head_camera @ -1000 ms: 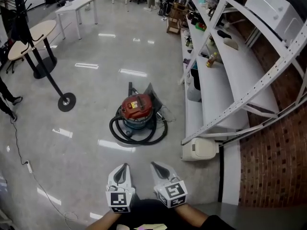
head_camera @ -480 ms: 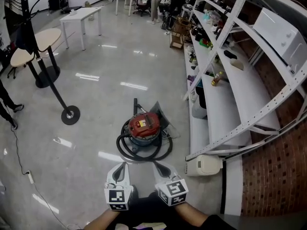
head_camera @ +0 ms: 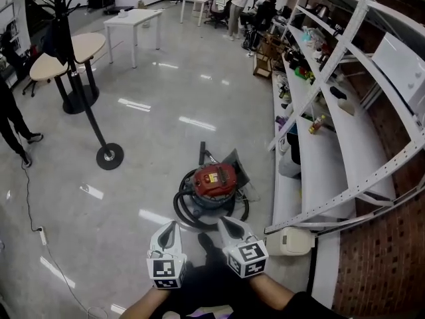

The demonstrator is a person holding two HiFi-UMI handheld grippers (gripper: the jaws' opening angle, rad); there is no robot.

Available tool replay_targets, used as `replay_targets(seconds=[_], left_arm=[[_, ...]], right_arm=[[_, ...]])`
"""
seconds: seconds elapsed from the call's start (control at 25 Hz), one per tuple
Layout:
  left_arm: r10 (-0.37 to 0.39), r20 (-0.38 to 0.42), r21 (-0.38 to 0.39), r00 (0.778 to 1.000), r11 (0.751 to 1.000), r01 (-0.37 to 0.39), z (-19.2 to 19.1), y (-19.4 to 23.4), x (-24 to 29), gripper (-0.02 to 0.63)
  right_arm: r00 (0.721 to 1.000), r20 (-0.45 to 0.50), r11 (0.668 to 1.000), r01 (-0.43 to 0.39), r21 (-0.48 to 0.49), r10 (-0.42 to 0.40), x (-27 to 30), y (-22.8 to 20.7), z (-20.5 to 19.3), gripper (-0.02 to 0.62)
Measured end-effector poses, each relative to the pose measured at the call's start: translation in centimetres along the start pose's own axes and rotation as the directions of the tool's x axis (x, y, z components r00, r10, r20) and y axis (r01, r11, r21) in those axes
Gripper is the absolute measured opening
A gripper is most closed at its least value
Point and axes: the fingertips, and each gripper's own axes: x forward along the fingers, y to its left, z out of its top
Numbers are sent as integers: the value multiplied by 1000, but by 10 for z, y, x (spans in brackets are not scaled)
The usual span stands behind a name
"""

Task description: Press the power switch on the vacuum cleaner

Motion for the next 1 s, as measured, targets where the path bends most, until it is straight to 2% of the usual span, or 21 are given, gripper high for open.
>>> replay_targets(seconds=[0.28,0.56,0.8,1.0], left_arm=[[73,29,-41,997,997,-72,5,26,17,17],[125,16,-39,992,991,-125,6,32,48,17],[164,-10,-32,986,986,-164,9,28,108,17],[177,-66,-32,982,983,-180,3,24,171,17]], right_arm=[[998,-26,999,-49,9,49,34,-11,12,-8],[995,-46,996,-92,8,93,63,-34,10,-8],[990,-92,995,-104,10,105,99,-86,-1,-8],[977,-176,992,-117,40,123,147,-134,-22,-8]])
